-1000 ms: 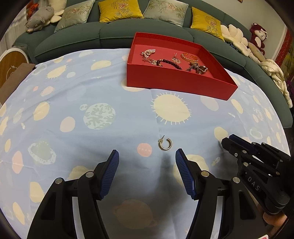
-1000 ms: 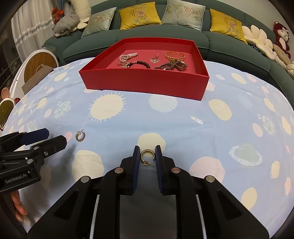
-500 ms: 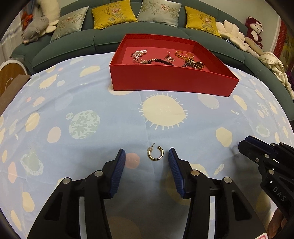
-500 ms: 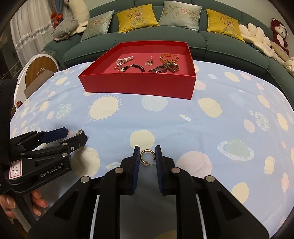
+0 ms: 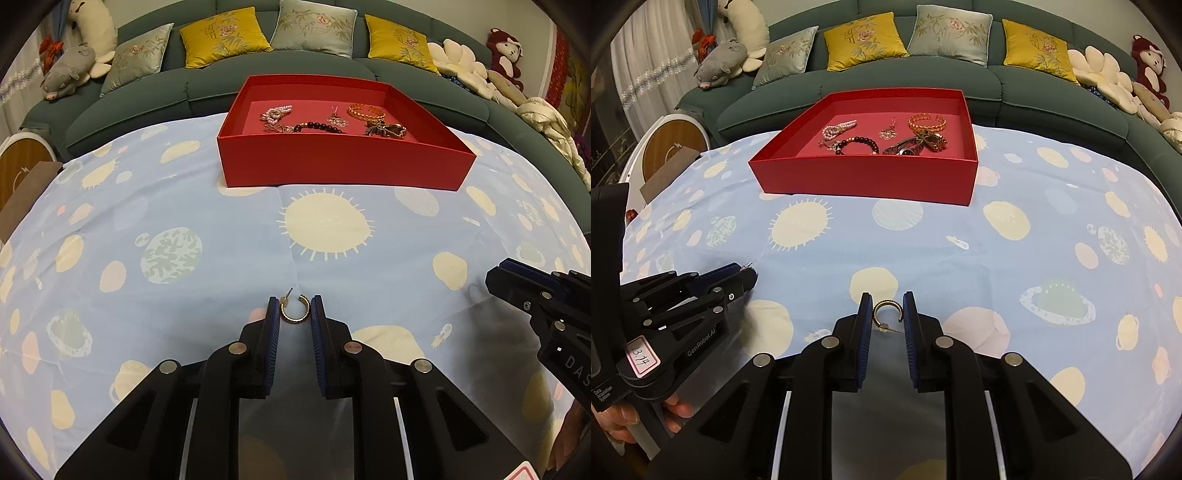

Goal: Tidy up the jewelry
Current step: 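Grasp the other gold hoop earring with the left tool while the right tool holds its hoop, then carry both hoop earrings in the two tools to the red box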

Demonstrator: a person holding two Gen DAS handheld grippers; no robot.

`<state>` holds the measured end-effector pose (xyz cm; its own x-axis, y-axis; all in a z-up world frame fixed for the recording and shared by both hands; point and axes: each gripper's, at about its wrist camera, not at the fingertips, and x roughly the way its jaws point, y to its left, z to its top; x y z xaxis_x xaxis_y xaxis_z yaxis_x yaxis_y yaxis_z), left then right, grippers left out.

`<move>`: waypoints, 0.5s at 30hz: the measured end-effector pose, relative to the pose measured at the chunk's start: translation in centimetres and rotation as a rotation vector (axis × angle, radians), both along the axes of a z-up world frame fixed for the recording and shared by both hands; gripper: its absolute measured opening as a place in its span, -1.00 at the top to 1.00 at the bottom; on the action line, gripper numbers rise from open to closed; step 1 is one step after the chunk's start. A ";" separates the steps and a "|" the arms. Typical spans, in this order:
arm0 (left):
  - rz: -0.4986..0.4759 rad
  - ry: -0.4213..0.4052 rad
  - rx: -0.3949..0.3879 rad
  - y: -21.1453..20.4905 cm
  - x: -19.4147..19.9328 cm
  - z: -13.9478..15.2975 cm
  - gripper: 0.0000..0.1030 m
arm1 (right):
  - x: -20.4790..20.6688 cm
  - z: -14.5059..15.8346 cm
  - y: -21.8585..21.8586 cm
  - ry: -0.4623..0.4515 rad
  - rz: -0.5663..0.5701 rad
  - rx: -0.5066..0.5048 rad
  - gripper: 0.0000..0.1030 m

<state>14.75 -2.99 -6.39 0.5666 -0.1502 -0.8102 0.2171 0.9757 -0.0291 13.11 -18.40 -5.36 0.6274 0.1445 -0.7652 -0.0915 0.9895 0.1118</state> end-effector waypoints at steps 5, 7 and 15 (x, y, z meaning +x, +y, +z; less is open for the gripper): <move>-0.002 0.014 -0.035 0.5 -0.3 0.4 0.72 | -0.1 0.2 0.1 -0.006 0.002 0.002 0.69; -0.004 0.018 -0.055 0.8 -0.4 0.7 0.72 | -0.1 0.2 0.0 -0.007 0.001 0.004 0.69; -0.004 0.028 -0.129 2.6 -1.4 2.0 0.72 | 0.0 0.7 0.1 -0.017 0.006 0.012 0.68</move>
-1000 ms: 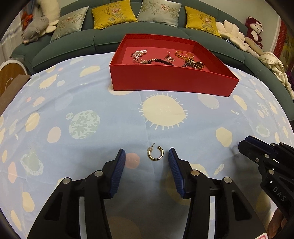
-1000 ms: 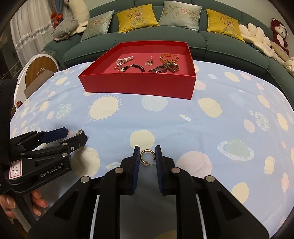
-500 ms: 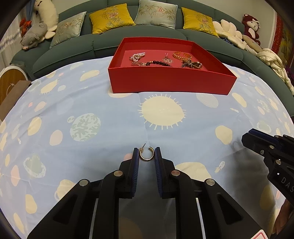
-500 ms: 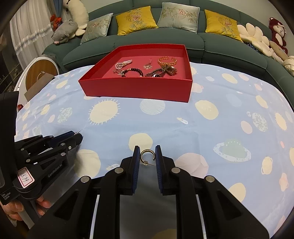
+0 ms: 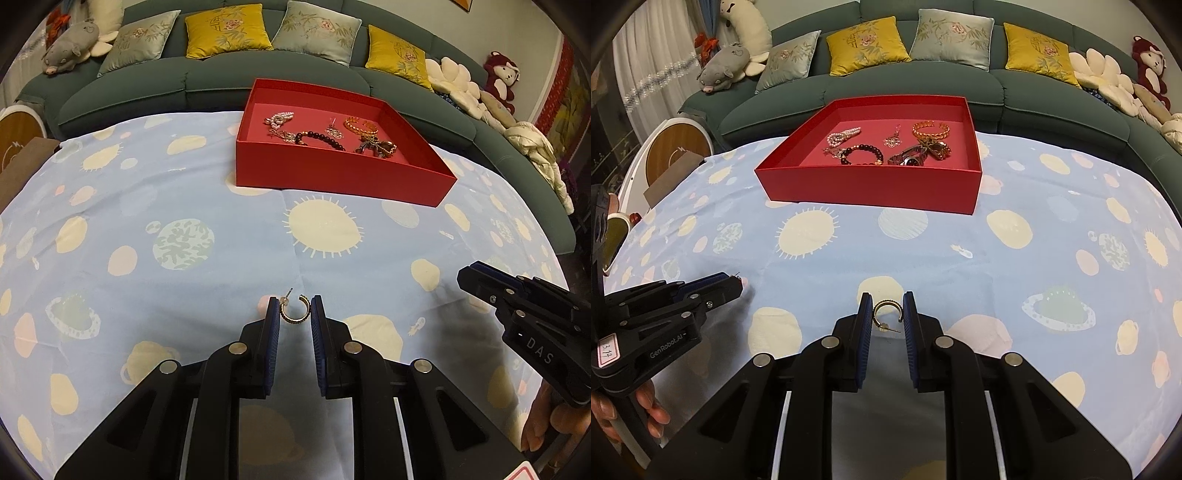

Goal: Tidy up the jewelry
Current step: 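Carry both hoop earrings in the two tools to the red box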

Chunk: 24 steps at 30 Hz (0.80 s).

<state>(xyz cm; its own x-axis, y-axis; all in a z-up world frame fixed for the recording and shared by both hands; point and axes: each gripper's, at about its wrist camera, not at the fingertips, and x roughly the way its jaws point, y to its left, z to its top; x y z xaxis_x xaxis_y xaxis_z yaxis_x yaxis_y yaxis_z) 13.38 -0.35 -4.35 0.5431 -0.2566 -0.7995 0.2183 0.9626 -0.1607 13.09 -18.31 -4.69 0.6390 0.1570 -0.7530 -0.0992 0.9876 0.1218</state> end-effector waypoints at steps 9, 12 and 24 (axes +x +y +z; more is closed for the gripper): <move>0.011 -0.044 -0.039 1.3 -0.8 2.5 0.72 | 0.2 1.3 0.6 -0.033 0.008 0.011 0.68; 0.019 -0.049 -0.053 1.6 -0.5 3.3 0.72 | 0.6 2.2 0.5 -0.053 0.001 0.018 0.68; 0.069 -0.153 -0.053 2.3 1.1 7.4 0.72 | 2.7 6.1 -0.5 -0.144 -0.047 0.067 0.68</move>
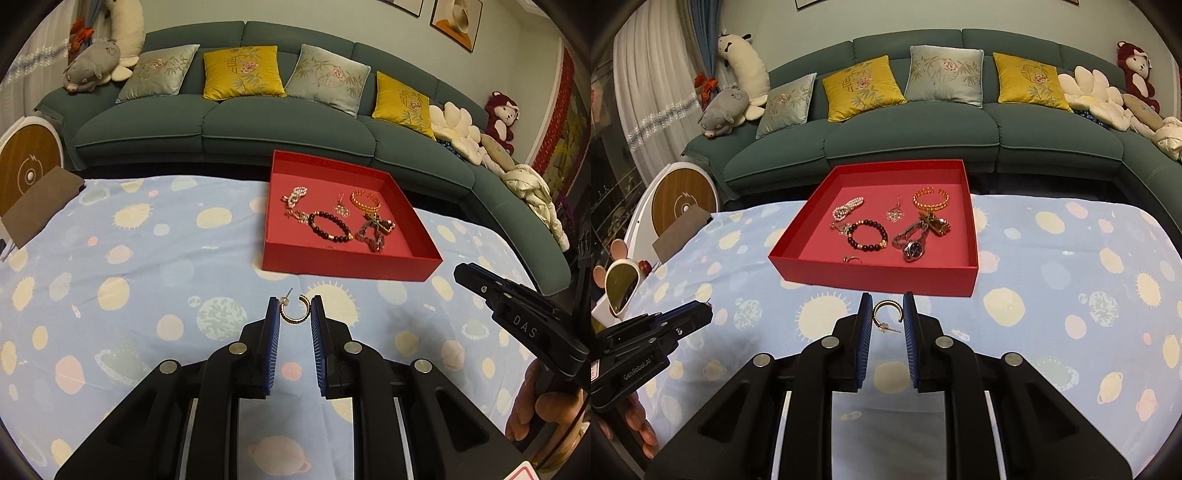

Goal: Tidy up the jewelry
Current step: 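Carry both hoop earrings in the two tools to the red box, then open both tools over the red box to drop the hoop earrings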

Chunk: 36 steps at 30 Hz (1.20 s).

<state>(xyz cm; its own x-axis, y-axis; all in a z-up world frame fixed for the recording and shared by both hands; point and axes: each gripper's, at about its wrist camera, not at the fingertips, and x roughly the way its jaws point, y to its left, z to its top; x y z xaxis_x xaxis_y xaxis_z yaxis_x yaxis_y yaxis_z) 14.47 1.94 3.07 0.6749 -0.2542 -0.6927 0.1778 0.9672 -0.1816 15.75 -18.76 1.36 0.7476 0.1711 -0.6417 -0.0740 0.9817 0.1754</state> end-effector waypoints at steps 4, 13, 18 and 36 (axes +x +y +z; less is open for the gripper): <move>0.021 -0.047 0.009 -0.4 1.2 1.7 0.72 | 0.7 1.4 -0.2 -0.040 -0.004 0.006 0.68; 0.024 -0.080 0.048 -2.1 7.5 3.4 0.72 | 5.6 4.3 -1.3 -0.095 0.001 0.017 0.68; 0.022 -0.076 0.071 -3.7 12.0 2.5 0.71 | 10.0 4.6 -1.7 -0.104 -0.001 0.013 0.68; 0.032 0.041 0.085 -5.3 20.7 -2.7 0.71 | 20.2 -1.8 -2.1 0.037 -0.037 0.048 0.68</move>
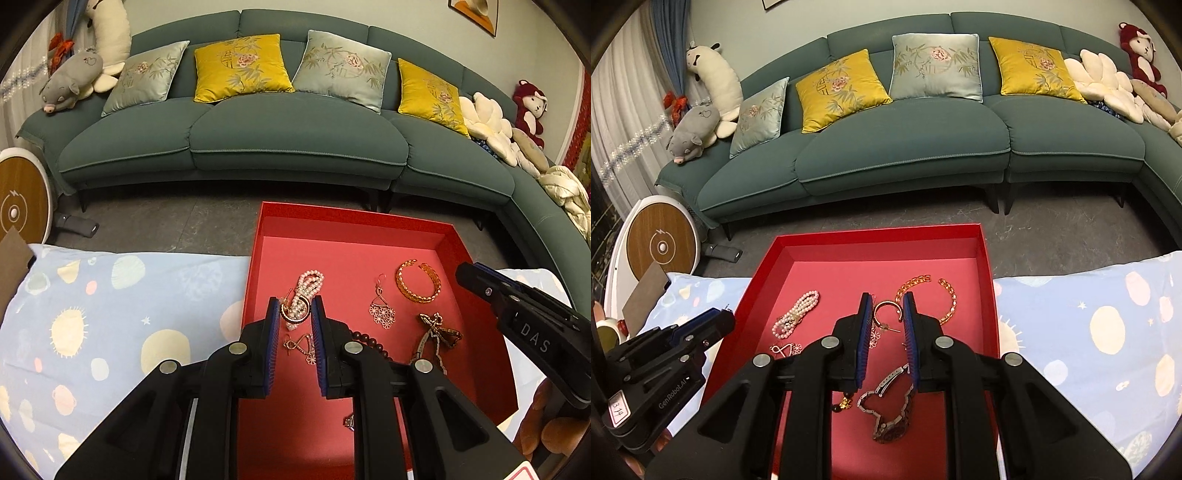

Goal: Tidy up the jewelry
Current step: 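Open both tools over the red box to drop the hoop earrings, then withdraw both open tools from the red box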

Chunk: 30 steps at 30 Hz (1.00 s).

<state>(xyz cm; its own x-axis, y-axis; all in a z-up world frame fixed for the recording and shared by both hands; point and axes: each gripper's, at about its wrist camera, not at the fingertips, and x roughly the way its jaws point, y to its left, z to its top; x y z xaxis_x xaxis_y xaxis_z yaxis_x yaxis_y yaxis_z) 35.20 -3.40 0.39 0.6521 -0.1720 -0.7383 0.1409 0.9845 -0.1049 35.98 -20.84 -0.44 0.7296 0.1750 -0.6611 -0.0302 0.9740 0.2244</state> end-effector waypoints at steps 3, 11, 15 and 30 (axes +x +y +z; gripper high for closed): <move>-0.001 0.013 -0.005 -0.1 0.2 -0.4 0.71 | 0.3 -0.4 0.1 0.009 0.007 -0.003 0.68; 0.053 0.015 -0.018 0.0 0.8 -0.6 -0.08 | 0.8 -1.2 0.3 0.017 0.005 -0.003 0.27; 0.082 -0.024 -0.030 0.6 0.4 0.7 -0.17 | -0.1 0.2 -0.1 -0.051 -0.014 0.015 -0.13; 0.079 -0.215 0.069 2.9 -10.0 10.7 -0.26 | -11.4 9.9 -1.9 -0.201 -0.026 0.045 -0.34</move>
<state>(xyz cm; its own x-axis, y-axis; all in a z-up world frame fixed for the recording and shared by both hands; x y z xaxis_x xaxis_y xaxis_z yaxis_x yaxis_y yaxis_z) 25.24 -0.53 11.05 0.8050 -0.0684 -0.5893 0.0751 0.9971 -0.0131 24.60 -22.71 9.50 0.8507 0.1809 -0.4935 -0.0541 0.9641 0.2601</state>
